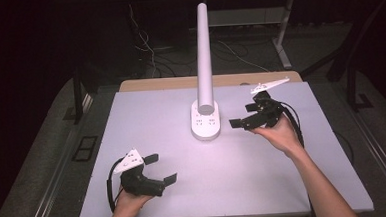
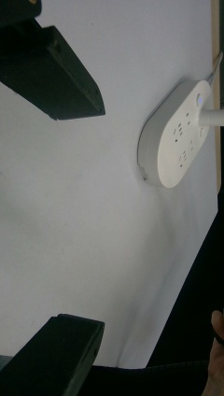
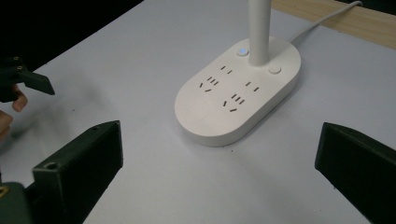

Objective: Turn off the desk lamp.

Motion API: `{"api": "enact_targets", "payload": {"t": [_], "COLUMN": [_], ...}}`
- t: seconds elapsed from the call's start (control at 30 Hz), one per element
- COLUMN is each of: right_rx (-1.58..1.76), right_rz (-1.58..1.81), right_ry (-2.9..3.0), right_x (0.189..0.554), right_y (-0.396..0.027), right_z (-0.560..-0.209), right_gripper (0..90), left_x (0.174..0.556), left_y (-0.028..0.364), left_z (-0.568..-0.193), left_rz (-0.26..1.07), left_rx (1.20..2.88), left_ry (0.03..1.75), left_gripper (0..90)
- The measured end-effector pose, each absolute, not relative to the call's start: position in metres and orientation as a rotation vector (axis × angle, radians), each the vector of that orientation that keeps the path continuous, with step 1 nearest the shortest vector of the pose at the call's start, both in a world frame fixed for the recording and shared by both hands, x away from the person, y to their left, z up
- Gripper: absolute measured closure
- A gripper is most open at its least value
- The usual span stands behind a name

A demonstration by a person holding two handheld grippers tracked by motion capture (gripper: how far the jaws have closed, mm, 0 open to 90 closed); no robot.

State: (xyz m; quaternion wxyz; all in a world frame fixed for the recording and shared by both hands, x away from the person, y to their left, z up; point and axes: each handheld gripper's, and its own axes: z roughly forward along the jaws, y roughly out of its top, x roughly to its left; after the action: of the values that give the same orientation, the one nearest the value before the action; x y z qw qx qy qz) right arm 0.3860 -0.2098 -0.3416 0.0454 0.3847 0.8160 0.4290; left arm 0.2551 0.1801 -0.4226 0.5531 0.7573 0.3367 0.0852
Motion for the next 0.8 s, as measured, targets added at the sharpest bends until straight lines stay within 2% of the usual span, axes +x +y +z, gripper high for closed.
{"api": "enact_targets", "payload": {"t": [0.8], "right_rx": [1.207], "right_rz": [1.310], "right_ry": [2.500], "right_x": [0.430], "right_y": [-0.179], "right_z": [-0.341], "right_gripper": [0.9], "left_x": [0.255], "left_y": [0.182], "left_z": [-0.422], "left_rz": [0.198], "left_rx": [1.786], "left_ry": [0.797], "left_gripper": [0.0]}}
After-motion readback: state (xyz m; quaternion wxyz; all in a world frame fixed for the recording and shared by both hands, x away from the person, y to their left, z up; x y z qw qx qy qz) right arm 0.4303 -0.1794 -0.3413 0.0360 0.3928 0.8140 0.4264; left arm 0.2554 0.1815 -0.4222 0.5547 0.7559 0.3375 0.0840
